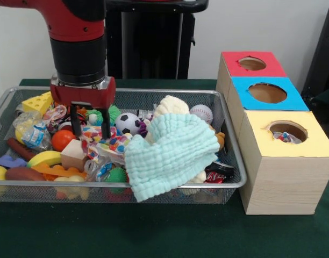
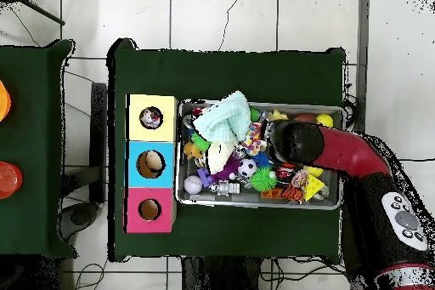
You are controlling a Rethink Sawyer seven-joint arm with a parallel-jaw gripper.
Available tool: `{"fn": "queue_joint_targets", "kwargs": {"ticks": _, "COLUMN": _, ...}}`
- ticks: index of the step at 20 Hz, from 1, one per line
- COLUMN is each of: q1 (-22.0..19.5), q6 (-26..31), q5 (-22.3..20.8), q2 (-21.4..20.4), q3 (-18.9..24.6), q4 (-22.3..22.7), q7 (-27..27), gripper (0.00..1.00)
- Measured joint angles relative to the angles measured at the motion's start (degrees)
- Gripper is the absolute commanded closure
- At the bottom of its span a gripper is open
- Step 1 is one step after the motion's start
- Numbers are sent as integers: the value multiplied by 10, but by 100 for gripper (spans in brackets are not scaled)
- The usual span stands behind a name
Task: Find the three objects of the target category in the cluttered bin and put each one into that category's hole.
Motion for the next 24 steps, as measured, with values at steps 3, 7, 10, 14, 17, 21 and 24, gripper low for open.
{"fn": "queue_joint_targets", "kwargs": {"ticks": 3, "q1": 0, "q6": 0, "q5": -4, "q2": 5, "q3": 0, "q4": 1, "q7": 0, "gripper": 0}}
{"fn": "queue_joint_targets", "kwargs": {"ticks": 7, "q1": 0, "q6": -3, "q5": -5, "q2": 13, "q3": 0, "q4": 2, "q7": 0, "gripper": 0}}
{"fn": "queue_joint_targets", "kwargs": {"ticks": 10, "q1": 0, "q6": -9, "q5": -5, "q2": 21, "q3": 0, "q4": 2, "q7": 0, "gripper": 0}}
{"fn": "queue_joint_targets", "kwargs": {"ticks": 14, "q1": 0, "q6": -20, "q5": -5, "q2": 31, "q3": 0, "q4": 2, "q7": 0, "gripper": 0}}
{"fn": "queue_joint_targets", "kwargs": {"ticks": 17, "q1": 0, "q6": -27, "q5": -5, "q2": 36, "q3": 0, "q4": 3, "q7": 0, "gripper": 0}}
{"fn": "queue_joint_targets", "kwargs": {"ticks": 21, "q1": 0, "q6": -36, "q5": -5, "q2": 43, "q3": 0, "q4": 3, "q7": 0, "gripper": 100}}
{"fn": "queue_joint_targets", "kwargs": {"ticks": 24, "q1": 0, "q6": -36, "q5": -5, "q2": 46, "q3": 0, "q4": 3, "q7": 0, "gripper": 100}}
